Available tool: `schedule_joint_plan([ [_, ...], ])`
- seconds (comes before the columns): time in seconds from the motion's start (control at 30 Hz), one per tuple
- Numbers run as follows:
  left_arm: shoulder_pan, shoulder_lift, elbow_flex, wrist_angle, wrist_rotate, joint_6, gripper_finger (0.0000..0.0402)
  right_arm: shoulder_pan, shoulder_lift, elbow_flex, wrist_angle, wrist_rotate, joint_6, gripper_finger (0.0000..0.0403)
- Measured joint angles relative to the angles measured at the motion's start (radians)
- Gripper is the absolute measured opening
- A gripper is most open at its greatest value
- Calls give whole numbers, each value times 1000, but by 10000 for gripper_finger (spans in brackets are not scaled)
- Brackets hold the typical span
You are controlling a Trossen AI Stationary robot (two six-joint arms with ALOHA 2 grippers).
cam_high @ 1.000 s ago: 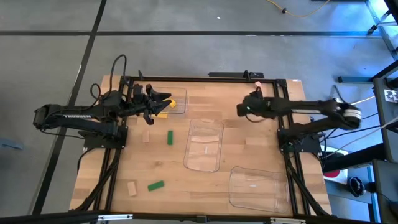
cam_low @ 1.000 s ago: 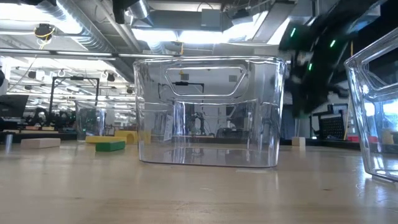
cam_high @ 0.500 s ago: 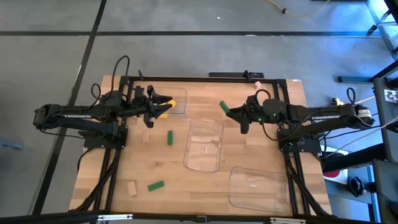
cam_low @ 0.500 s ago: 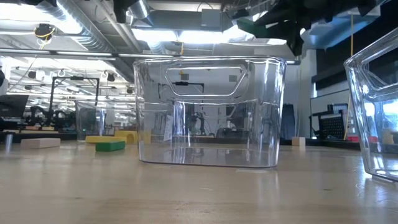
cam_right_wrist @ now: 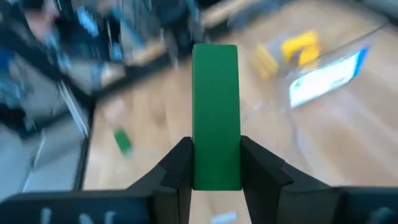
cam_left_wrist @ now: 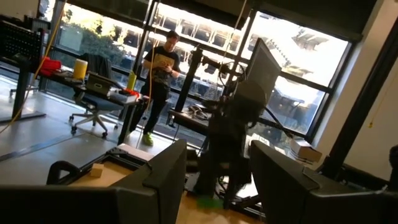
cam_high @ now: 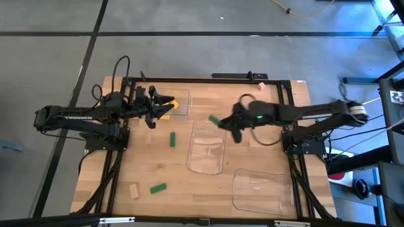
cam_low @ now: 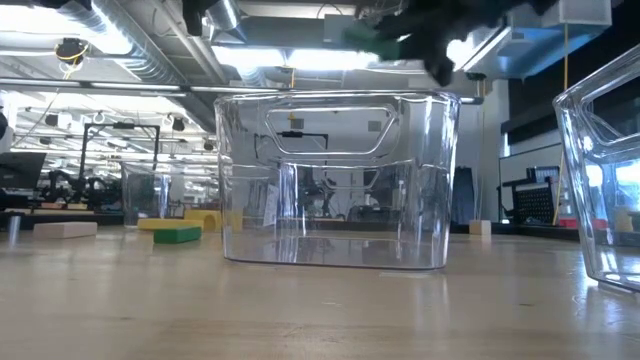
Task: Sort & place blocks by color
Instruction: Put the top right green block into the middle transparent bin, then put the top green block into the middle transparent bin
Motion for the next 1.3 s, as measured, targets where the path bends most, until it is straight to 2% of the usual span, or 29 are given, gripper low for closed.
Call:
schedule_joint_plan([
  [0.13,0,0,0,0,0,0,169,19,201,130,-142,-75,-82,101],
  [0.23,0,0,0,0,0,0,169,30,334,186,-223,-88,-116,101],
  [0.4,0,0,0,-2,0,0,169,30,508,248,-245,-81,-142,101],
  [0.53,0,0,0,-2,0,0,169,29,583,302,-233,-39,-182,101],
  [0.73,0,0,0,-3,0,0,169,30,601,344,-286,-16,-213,103],
  [1.03,0,0,0,-4,0,1,169,30,596,356,-306,-22,-214,230],
  [1.17,0,0,0,-6,0,1,169,30,555,356,-323,-21,-235,249],
  [1.3,0,0,0,-19,10,1,169,28,441,356,-429,11,-269,251],
])
